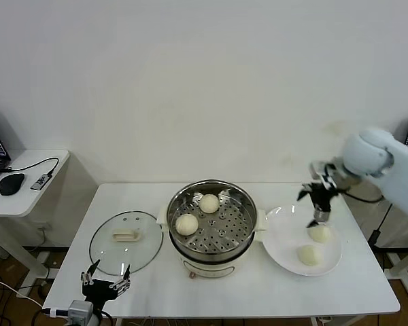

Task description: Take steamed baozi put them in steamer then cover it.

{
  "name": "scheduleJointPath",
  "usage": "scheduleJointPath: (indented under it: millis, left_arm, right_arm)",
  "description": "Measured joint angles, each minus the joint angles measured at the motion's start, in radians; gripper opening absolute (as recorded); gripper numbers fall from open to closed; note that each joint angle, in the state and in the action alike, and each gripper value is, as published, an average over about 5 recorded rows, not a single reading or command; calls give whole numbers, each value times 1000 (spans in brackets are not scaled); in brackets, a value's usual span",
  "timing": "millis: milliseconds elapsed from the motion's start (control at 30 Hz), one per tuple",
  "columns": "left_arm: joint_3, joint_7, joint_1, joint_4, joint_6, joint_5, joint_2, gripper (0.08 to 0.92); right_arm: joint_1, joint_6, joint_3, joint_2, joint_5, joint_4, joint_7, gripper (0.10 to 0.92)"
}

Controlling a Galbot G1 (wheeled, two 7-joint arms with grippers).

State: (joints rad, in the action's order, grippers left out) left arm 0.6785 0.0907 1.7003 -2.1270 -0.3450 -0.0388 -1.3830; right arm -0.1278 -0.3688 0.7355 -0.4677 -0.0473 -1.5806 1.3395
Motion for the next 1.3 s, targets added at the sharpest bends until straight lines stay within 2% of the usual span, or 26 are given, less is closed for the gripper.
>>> scheduleJointPath:
  millis: [500, 1300]
  left_arm:
    - [-4, 0, -2, 36, 0, -21, -13, 823]
    - [-18, -3, -8, 77, 4, -33, -24, 823]
  right_arm:
    - [264, 76, -137, -26, -157, 99, -12, 823]
    - [384, 92, -181, -154, -239, 220, -120, 823]
